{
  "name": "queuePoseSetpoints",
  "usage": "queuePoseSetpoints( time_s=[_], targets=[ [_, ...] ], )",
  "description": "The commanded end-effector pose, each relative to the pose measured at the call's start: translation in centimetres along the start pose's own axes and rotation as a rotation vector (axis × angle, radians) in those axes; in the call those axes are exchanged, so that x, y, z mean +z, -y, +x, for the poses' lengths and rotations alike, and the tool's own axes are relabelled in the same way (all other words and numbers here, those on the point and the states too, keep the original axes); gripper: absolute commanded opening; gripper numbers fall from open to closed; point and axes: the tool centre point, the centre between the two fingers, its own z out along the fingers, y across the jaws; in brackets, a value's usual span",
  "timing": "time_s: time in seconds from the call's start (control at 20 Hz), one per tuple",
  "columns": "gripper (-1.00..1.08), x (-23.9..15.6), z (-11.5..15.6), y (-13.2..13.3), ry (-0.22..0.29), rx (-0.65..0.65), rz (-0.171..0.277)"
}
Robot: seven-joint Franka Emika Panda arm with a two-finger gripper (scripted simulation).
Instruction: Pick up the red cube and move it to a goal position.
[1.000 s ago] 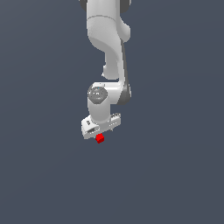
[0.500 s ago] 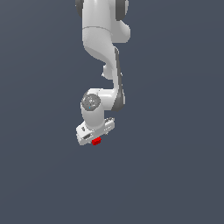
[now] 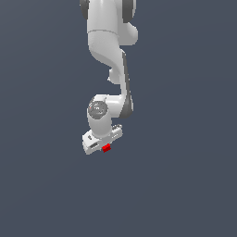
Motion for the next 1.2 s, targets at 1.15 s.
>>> queuePoseSetpoints(
  time_s=[1.15],
  targets=[
    [-1.0, -4.2, 5.3, 1.0, 0.0, 0.001, 0.001]
  ],
)
